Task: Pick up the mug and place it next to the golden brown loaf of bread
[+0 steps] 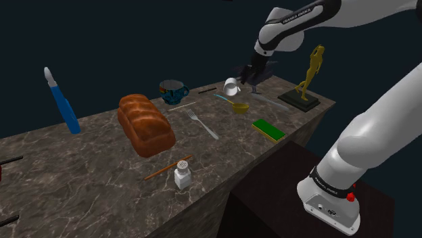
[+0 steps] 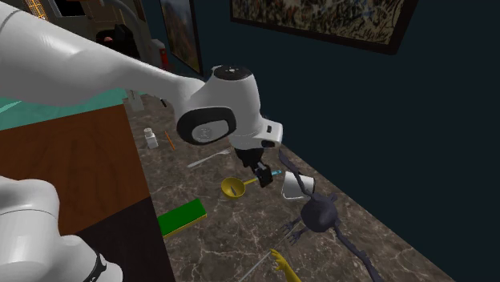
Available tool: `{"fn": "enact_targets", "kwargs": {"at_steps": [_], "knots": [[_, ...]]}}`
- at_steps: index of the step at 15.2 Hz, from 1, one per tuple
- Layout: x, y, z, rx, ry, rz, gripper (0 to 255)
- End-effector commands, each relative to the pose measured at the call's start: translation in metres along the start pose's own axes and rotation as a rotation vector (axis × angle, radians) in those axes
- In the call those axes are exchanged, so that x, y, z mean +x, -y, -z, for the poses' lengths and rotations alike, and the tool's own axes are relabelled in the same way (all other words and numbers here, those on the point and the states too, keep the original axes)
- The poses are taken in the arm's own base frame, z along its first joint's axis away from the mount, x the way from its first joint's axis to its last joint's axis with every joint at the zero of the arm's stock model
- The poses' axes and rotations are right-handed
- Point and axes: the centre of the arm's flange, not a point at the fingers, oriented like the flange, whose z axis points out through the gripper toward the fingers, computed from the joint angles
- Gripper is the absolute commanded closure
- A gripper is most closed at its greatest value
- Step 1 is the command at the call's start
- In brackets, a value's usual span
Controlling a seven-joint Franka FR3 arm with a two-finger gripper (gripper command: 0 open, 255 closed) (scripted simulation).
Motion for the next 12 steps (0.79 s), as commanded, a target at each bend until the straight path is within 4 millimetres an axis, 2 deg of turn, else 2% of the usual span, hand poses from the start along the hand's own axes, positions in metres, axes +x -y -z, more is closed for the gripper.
{"fn": "enact_targets", "kwargs": {"at_steps": [1, 7, 12], "knots": [[0.012, -0.014, -0.022, 0.004, -0.011, -0.019, 0], [0.047, -0.058, -0.077, 0.021, -0.042, -0.075, 0], [0.05, -0.061, -0.102, 0.022, -0.044, -0.079, 0]]}}
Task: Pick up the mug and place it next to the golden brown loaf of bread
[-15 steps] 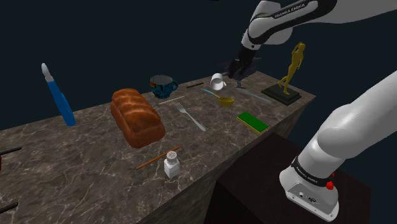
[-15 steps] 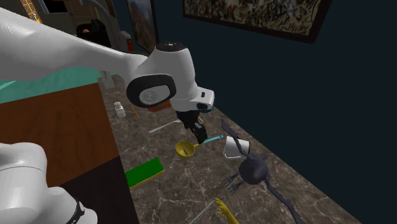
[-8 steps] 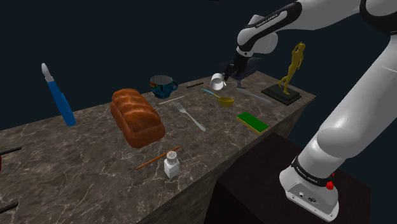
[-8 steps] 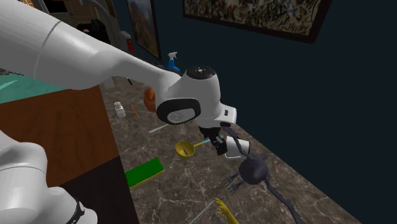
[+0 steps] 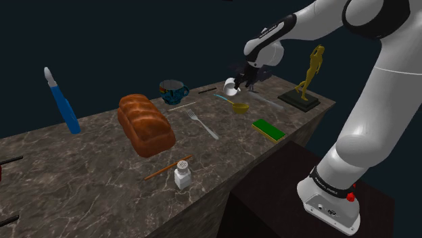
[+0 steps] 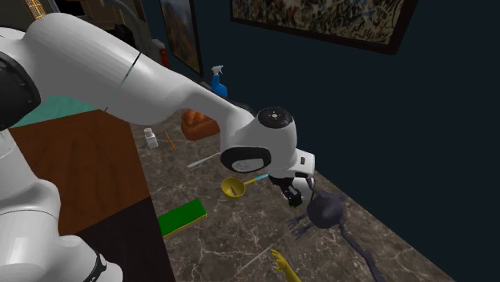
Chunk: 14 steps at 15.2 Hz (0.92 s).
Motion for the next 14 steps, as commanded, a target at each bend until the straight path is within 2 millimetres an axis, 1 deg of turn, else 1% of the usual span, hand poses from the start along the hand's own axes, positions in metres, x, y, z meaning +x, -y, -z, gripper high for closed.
{"fn": "enact_targets", "kwargs": {"at_steps": [1, 3, 11, 12, 13, 14], "knots": [[-0.002, 0.0, -0.013, 0.001, 0.008, -0.002, 0], [-0.002, 0.0, -0.027, 0.001, 0.008, -0.002, 0], [-0.002, 0.0, -0.027, 0.001, 0.008, -0.002, 0], [-0.002, -0.002, -0.026, 0.001, 0.008, -0.003, 255], [-0.002, -0.009, -0.028, 0.002, 0.007, -0.003, 255], [-0.007, -0.01, -0.026, 0.003, 0.007, -0.003, 255]]}}
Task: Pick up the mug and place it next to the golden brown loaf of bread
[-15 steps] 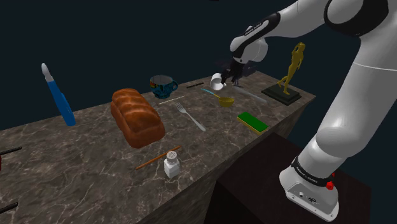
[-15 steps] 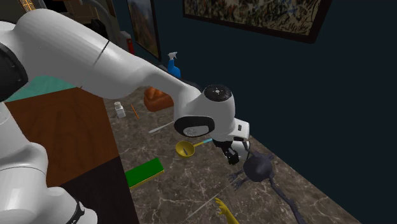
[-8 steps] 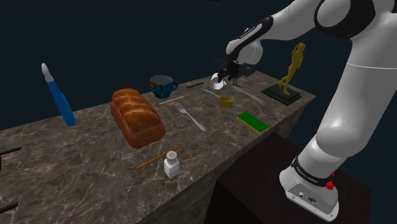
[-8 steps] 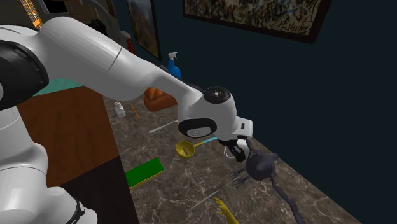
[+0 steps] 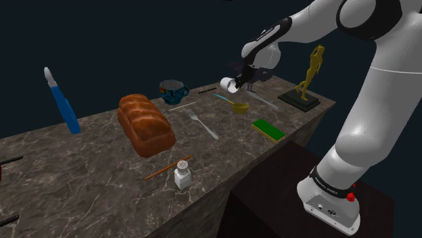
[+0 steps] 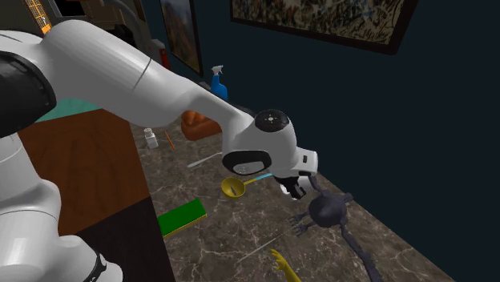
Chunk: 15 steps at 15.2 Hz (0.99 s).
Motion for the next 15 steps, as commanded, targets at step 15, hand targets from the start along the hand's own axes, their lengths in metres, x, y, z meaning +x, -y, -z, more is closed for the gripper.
{"fn": "enact_targets", "kwargs": {"at_steps": [15], "knots": [[0.0, 0.004, 0.021, 0.034, 0.109, -0.024, 255]]}}
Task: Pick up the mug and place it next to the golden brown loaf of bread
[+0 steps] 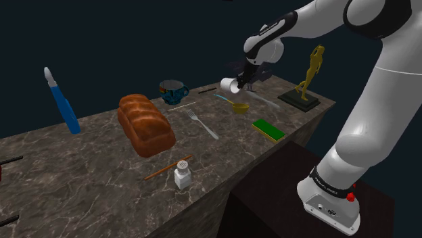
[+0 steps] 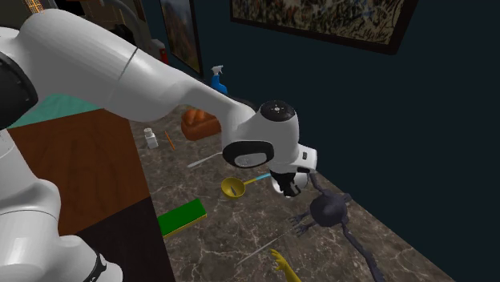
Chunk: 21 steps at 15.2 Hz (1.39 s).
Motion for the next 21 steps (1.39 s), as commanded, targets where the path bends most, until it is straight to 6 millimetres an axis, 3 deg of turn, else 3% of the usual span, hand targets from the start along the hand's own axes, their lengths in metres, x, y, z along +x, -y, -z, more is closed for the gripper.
{"fn": "enact_targets", "kwargs": {"at_steps": [1, 21], "knots": [[0.002, 0.001, 0.008, 0.001, 0.002, 0.0, 255], [0.028, 0.01, 0.11, 0.001, 0.002, 0.0, 255]]}}
